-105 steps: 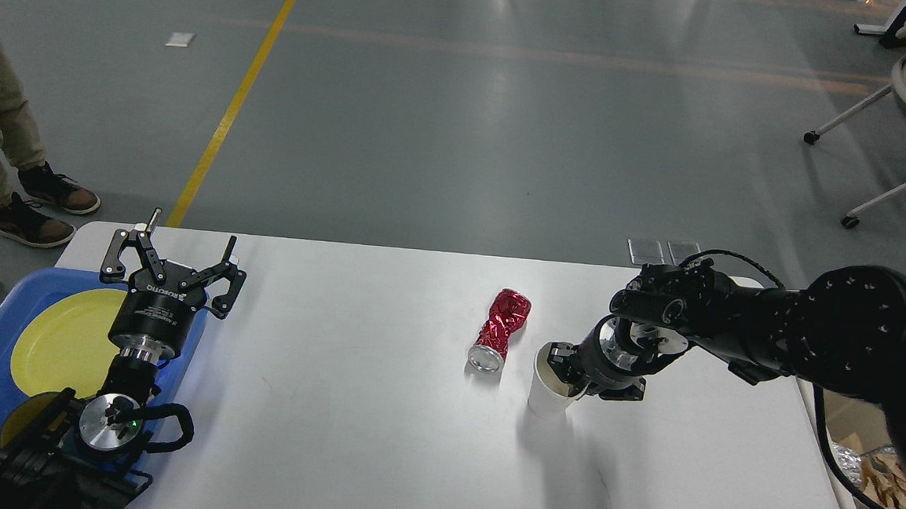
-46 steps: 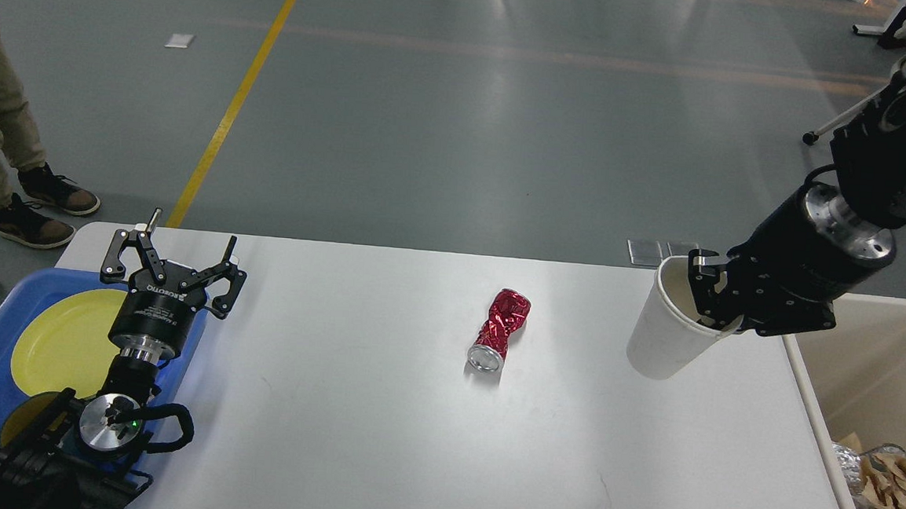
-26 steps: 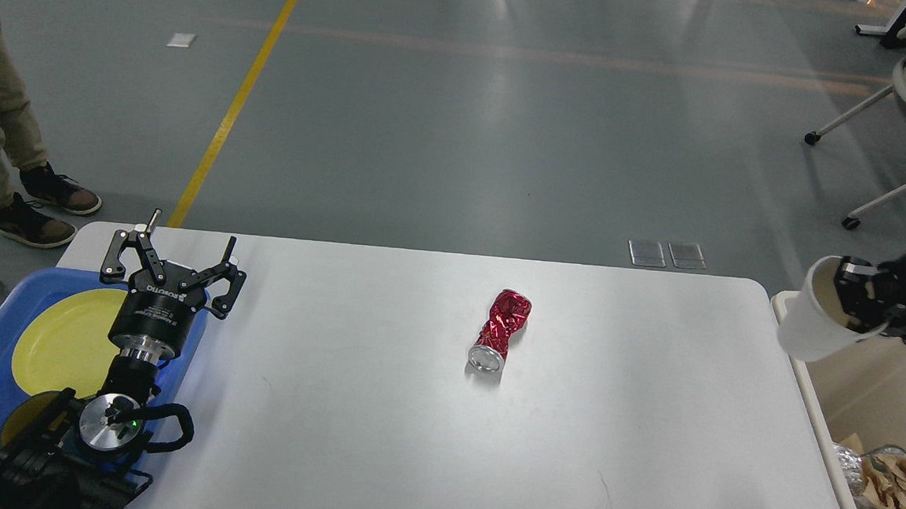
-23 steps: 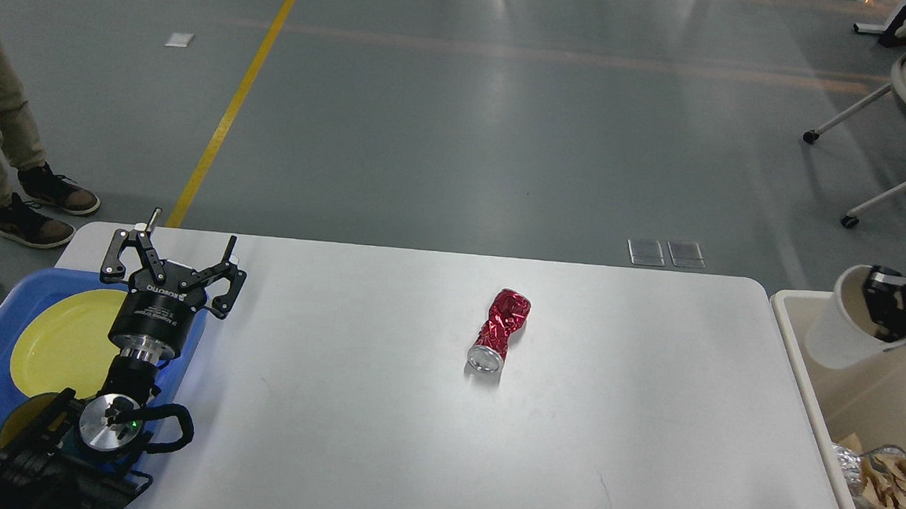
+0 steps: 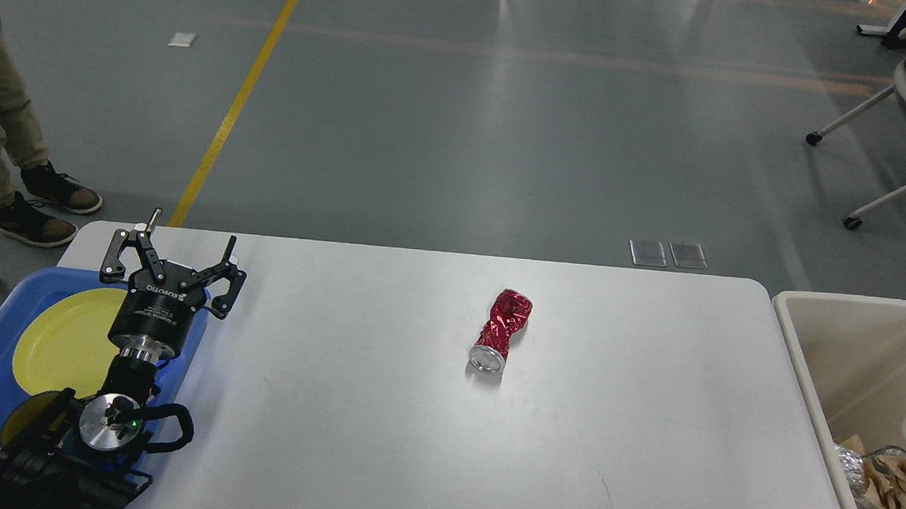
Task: Tidy desktop
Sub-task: 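Lift the paper cup, carry it over the white bin and release, then raise the right gripper out of the bin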
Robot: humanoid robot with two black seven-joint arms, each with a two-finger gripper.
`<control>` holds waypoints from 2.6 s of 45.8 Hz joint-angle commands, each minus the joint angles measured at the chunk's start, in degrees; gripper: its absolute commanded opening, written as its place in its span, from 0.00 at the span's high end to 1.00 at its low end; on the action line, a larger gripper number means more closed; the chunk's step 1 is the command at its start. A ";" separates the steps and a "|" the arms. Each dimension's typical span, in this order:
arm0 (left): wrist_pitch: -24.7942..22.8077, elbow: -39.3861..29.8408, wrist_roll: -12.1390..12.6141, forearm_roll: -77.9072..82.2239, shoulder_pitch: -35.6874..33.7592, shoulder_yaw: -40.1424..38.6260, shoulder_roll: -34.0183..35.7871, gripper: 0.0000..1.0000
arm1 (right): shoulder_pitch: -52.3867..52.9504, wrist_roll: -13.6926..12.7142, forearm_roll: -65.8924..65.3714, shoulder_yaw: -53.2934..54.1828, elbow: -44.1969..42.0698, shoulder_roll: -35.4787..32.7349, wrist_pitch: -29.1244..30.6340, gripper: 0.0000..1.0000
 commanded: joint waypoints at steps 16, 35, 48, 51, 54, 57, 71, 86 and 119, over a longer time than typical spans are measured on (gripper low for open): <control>0.00 0.00 0.00 -0.05 0.00 0.00 0.00 0.04 | -38.63 -0.66 0.27 18.75 -35.32 15.39 -8.01 1.00; 0.00 0.00 0.00 0.04 0.00 0.00 0.00 0.04 | -42.25 -2.51 0.35 19.10 -35.86 19.35 -16.11 1.00; 0.00 0.00 0.00 -0.05 0.00 0.00 0.00 0.04 | -42.51 -2.16 0.35 19.54 -35.86 19.35 -24.28 0.00; 0.00 0.00 0.00 -0.05 0.00 0.00 0.00 0.04 | -42.60 -2.16 0.35 19.45 -35.86 19.26 -24.28 0.00; 0.00 0.00 0.00 0.04 0.00 0.00 0.00 0.04 | -42.51 -1.81 0.35 19.45 -35.86 18.91 -24.28 0.00; 0.00 0.00 0.00 0.04 0.00 0.00 0.00 0.04 | -42.42 -1.72 0.35 19.45 -35.86 18.73 -24.37 0.00; 0.00 0.00 0.00 0.04 0.00 0.00 0.00 0.04 | -41.98 -1.54 0.35 19.45 -35.86 18.47 -24.28 0.00; 0.00 0.00 0.00 0.04 0.00 0.00 0.00 0.04 | -37.25 0.83 0.53 19.98 -34.54 17.42 -19.99 0.00; 0.00 0.00 0.00 -0.05 0.00 0.00 0.00 0.04 | 21.27 1.36 -9.49 0.31 -1.00 10.29 22.47 0.00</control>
